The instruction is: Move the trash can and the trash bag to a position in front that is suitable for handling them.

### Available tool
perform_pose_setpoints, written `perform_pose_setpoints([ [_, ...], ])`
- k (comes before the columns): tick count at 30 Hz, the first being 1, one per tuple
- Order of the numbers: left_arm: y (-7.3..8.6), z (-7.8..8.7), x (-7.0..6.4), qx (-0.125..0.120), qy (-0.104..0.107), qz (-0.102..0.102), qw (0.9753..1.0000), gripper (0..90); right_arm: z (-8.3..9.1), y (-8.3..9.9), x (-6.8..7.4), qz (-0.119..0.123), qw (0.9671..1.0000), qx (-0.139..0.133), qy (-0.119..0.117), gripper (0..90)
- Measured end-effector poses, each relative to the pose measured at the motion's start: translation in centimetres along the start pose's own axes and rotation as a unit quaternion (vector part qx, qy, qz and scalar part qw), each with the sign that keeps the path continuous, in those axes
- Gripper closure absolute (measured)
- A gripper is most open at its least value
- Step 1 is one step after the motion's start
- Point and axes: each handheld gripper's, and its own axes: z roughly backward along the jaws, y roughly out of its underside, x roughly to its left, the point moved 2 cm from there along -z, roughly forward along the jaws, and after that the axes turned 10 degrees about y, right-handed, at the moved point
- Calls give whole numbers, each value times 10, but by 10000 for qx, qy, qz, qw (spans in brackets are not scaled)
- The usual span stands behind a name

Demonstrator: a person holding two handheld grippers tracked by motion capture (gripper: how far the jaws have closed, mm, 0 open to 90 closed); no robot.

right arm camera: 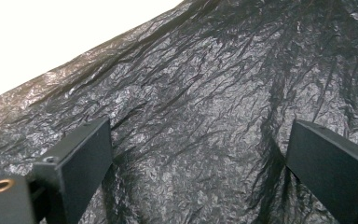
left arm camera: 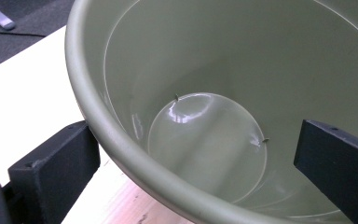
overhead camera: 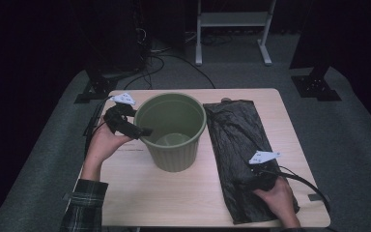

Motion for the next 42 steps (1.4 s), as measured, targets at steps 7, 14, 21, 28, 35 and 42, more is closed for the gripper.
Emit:
perform_pose_setpoints([
  [7,-2,-7,-15,-41,170,-107,9998,0,0,0,0,5,10000,-3,2,58],
  [14,-2,-13,-33,-58,337,-213,9992,0,0,0,0,7,10000,2,1,58],
  [21,-1,-17,-50,-63,458,-309,9985,0,0,0,0,5,10000,0,3,58],
  [28,2,-18,-66,-105,592,-422,9973,0,0,0,0,13,10000,2,-2,58],
  [35,-1,-11,-64,-282,478,-435,9975,0,0,0,0,13,10000,1,0,58],
  [42,-3,21,-69,-684,275,-539,9958,0,0,0,0,43,10000,12,-18,44],
])
